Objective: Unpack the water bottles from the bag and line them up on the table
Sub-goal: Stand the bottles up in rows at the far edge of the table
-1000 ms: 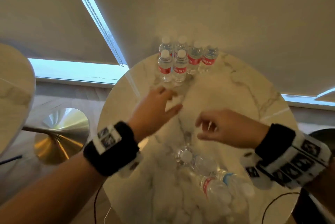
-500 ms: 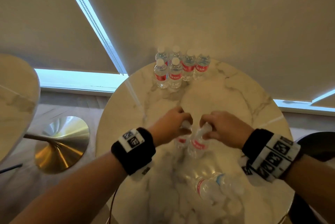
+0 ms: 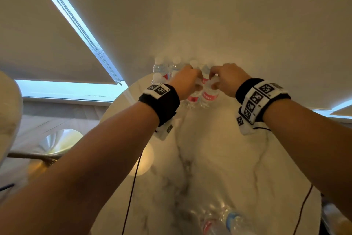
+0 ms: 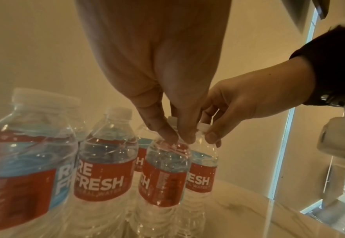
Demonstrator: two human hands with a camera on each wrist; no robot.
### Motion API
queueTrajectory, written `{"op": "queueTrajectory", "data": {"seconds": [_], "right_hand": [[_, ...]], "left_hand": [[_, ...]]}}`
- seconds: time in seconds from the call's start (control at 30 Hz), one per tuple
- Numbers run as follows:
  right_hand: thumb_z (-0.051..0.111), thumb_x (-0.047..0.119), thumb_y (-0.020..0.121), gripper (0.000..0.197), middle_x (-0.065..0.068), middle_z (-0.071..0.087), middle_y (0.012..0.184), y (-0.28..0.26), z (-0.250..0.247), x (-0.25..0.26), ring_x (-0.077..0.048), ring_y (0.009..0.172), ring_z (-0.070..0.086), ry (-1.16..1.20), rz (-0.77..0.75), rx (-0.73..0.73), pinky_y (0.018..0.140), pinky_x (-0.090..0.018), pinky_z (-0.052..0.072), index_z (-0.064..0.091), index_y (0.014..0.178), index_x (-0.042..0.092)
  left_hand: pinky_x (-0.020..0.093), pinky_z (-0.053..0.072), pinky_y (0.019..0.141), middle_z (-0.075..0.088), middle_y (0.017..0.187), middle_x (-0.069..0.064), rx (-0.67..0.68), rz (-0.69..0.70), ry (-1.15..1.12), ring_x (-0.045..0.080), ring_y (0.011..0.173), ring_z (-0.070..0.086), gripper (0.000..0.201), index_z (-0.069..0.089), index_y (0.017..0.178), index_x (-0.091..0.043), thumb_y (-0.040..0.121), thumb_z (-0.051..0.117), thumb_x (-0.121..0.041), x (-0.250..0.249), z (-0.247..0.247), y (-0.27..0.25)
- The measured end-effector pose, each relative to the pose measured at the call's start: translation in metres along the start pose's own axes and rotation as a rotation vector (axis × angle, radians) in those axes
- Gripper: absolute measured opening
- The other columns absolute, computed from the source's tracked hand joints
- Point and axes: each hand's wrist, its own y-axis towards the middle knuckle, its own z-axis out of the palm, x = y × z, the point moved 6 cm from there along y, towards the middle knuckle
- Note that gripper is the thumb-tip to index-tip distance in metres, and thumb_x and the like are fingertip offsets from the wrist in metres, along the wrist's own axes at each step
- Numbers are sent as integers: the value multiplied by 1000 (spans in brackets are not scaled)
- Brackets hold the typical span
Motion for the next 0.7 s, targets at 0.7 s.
{"op": "queueTrajectory", "data": {"seconds": [0.7], "right_hand": [[65, 39, 89, 29, 2, 67, 101, -149, 6, 17, -18, 87, 61, 162, 55, 98, 79, -34, 49, 64, 114, 23]], "left_hand": [[43, 54, 91, 59, 131, 7, -80, 85, 81, 26, 110, 62, 49, 53, 138, -19, 95, 63, -40, -52, -4, -126]]}}
